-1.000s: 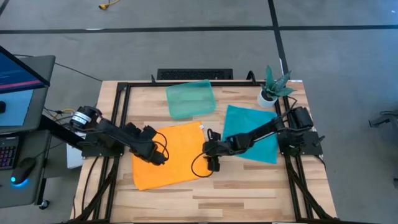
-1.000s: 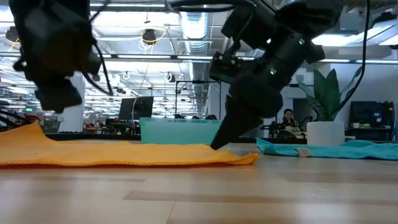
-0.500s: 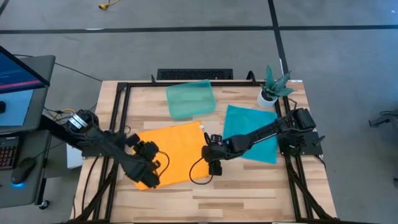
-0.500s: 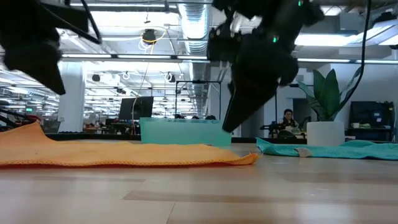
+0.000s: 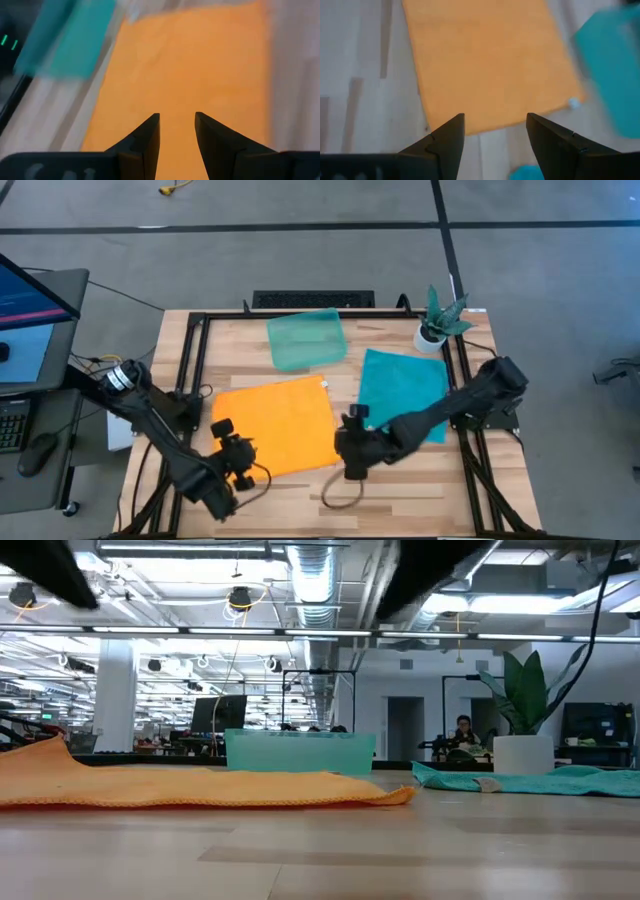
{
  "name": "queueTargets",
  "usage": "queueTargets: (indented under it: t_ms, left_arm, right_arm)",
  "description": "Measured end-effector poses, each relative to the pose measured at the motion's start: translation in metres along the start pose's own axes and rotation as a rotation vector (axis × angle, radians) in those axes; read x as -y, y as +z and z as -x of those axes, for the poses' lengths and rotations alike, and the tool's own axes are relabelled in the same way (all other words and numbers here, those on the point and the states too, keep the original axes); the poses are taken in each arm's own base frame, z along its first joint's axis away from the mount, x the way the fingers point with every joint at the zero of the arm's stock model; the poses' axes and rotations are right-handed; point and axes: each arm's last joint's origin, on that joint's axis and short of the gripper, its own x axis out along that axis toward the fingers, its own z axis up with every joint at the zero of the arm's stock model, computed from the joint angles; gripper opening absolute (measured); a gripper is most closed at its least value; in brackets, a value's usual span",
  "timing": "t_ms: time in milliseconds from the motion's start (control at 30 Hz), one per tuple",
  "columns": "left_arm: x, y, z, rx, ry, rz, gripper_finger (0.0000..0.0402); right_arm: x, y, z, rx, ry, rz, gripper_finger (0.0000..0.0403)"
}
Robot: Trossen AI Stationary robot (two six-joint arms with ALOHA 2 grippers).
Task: Roll microfiber towels into tight, uniform cylinder then place into a basket
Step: Roll the yellow microfiber towel
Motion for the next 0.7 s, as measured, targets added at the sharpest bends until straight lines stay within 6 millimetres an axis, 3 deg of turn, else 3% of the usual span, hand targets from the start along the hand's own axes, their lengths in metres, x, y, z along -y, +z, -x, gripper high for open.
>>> queueTargets:
  t_ms: [167,300,467,700]
  left_arm:
    - [0.021,0.003,0.019,0.182,-0.115,-0.157,0.0116]
    - [0.035,0.005,0.031,0.28,-0.196,-0.274,0.0116]
    - [0.046,0.005,0.037,0.35,-0.237,-0.376,0.0116]
    - [0.063,-0.005,0.027,0.358,-0.196,-0.56,0.0116]
  right_arm:
    - [-0.02,-0.007,0.042,0.138,-0.121,0.054,0.0237]
    - [-0.033,-0.012,0.058,0.209,-0.176,0.083,0.0237]
    - [-0.038,-0.013,0.058,0.228,-0.215,0.135,0.0237]
    - [-0.028,-0.007,0.049,0.22,-0.234,0.099,0.0237]
